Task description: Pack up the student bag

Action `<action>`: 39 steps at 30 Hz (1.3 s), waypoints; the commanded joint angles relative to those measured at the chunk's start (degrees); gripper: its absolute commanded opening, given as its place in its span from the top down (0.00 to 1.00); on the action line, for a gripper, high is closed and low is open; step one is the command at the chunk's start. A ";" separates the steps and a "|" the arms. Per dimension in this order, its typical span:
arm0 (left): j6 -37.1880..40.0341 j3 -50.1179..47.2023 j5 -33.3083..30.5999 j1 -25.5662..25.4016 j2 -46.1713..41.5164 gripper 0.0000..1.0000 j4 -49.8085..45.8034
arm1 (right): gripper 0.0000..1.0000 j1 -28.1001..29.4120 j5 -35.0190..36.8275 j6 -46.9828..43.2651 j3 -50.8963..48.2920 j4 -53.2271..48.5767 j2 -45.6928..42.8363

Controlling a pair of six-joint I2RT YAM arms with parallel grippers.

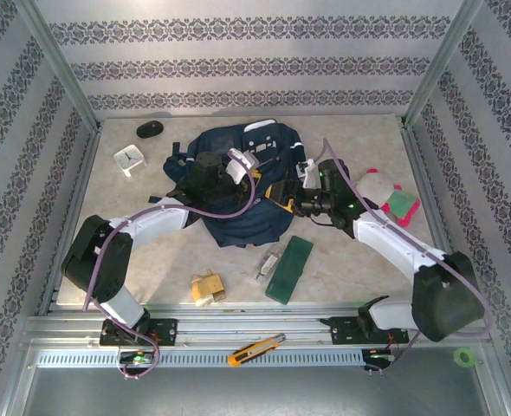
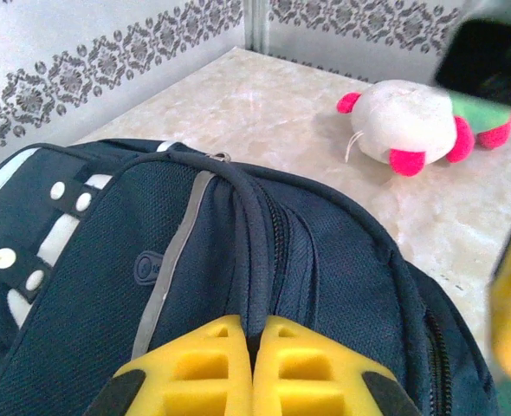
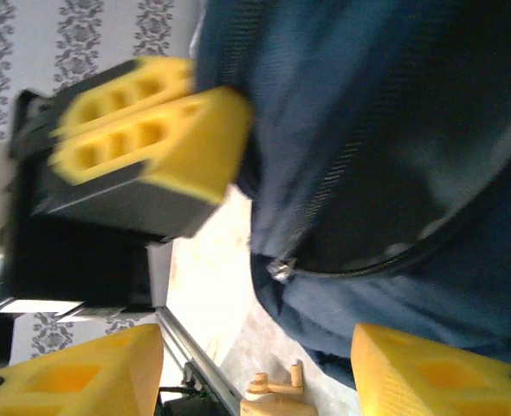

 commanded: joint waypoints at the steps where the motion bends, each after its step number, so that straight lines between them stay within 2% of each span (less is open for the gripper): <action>1: -0.58 -0.65 9.53 1.06 -3.70 1.00 10.85 | 0.41 -0.48 -3.48 6.07 3.56 3.66 3.31; 5: 1.57 -0.78 14.68 1.36 -3.98 1.00 9.41 | 0.45 -0.90 -3.88 8.26 6.03 7.66 6.62; 8: 3.82 -0.44 15.41 1.36 -4.28 1.00 6.47 | 0.51 -1.20 -4.79 9.24 7.08 9.72 8.06; 15: 9.84 -0.44 12.85 1.61 -6.58 1.00 -0.51 | 0.45 -4.61 -5.44 9.43 3.96 9.09 4.29; 19: 9.41 -1.24 14.39 1.57 -6.59 1.00 0.52 | 0.45 -5.26 -5.55 9.94 3.10 9.31 3.22; 25: 6.82 -1.77 16.50 1.67 -6.09 1.00 3.94 | 0.47 -4.14 -5.55 12.27 5.34 10.70 6.60; 27: 6.58 -1.53 16.54 1.65 -6.02 1.00 3.70 | 0.51 -3.51 -5.51 13.16 6.14 11.62 7.84; 28: 6.58 -1.34 16.22 1.66 -6.11 1.00 3.38 | 0.57 -3.17 -5.31 13.67 6.38 12.30 8.39; 30: 5.74 -1.11 14.74 1.64 -6.68 0.97 2.39 | 0.81 -2.66 -4.36 14.61 6.19 14.24 8.65; 31: 4.37 -1.15 13.02 1.61 -7.26 0.93 1.47 | 0.87 -2.49 -3.36 15.34 5.67 15.54 8.42; 35: -5.49 -3.75 5.05 1.63 -12.97 0.69 -4.56 | 0.93 -1.07 1.28 18.89 3.27 20.87 7.30; 39: -14.92 -6.32 -4.38 1.42 -21.31 0.62 -18.74 | 1.00 1.92 9.04 21.62 1.60 24.78 5.74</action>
